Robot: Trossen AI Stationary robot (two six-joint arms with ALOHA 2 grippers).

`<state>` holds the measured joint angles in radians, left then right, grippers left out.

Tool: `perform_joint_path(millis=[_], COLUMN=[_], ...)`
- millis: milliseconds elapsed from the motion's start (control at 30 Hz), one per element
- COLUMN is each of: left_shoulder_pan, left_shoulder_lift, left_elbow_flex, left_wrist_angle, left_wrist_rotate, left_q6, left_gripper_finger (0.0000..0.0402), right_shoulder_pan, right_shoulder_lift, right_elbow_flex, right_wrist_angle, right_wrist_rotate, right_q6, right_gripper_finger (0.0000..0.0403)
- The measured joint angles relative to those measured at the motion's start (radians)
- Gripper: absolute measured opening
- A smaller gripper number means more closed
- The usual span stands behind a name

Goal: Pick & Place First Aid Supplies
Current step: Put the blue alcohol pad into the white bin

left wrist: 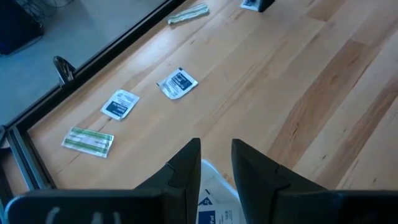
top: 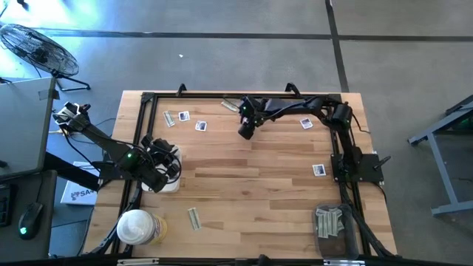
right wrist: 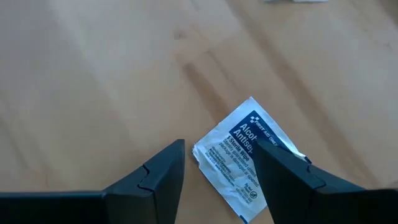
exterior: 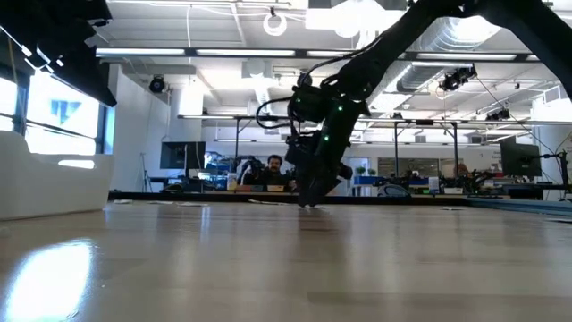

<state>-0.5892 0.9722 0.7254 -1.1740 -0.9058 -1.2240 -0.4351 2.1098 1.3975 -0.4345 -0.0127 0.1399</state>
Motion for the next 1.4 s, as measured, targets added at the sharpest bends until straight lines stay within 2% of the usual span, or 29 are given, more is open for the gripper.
perform_joint_path(millis=[267, 433, 633, 733, 1000, 1167, 1300, 1400], left_shoulder_pan=[0.000, 0.000, 0.000, 0.000, 0.000, 0.001, 0.042, 0.090], left_shoulder_lift=[0.000, 0.000, 0.014, 0.039, 0.143, 0.214, 0.270, 0.317], left_elbow_flex=[0.000, 0.000, 0.000, 0.000, 0.000, 0.000, 0.000, 0.000], left_wrist_angle=[0.005, 0.034, 0.125, 0.197, 0.438, 0.599, 0.765, 0.873], left_wrist_rotate=[0.001, 0.001, 0.009, 0.005, 0.002, 0.019, 0.098, 0.151], left_q6=[0.000, 0.008, 0.086, 0.150, 0.363, 0.539, 0.677, 0.749], left_gripper_finger=[0.0087, 0.0087, 0.0087, 0.0087, 0.0087, 0.0087, 0.0089, 0.0098], right_shoulder_pan=[0.151, 0.277, 0.411, 0.472, 0.592, 0.638, 0.685, 0.735], right_shoulder_lift=[0.000, 0.002, 0.005, 0.006, -0.009, -0.076, -0.136, -0.188], right_elbow_flex=[-0.002, -0.003, -0.006, -0.007, -0.008, -0.007, -0.007, -0.006], right_wrist_angle=[-0.007, 0.017, 0.074, 0.105, 0.145, 0.112, 0.040, -0.123], right_wrist_rotate=[-0.007, 0.033, 0.109, 0.157, 0.186, 0.294, 0.360, 0.484], right_q6=[-0.018, -0.008, 0.043, 0.044, 0.021, 0.019, 0.068, 0.162], right_gripper_finger=[0.0183, 0.0183, 0.0183, 0.0183, 0.0183, 0.0183, 0.0183, 0.0183])
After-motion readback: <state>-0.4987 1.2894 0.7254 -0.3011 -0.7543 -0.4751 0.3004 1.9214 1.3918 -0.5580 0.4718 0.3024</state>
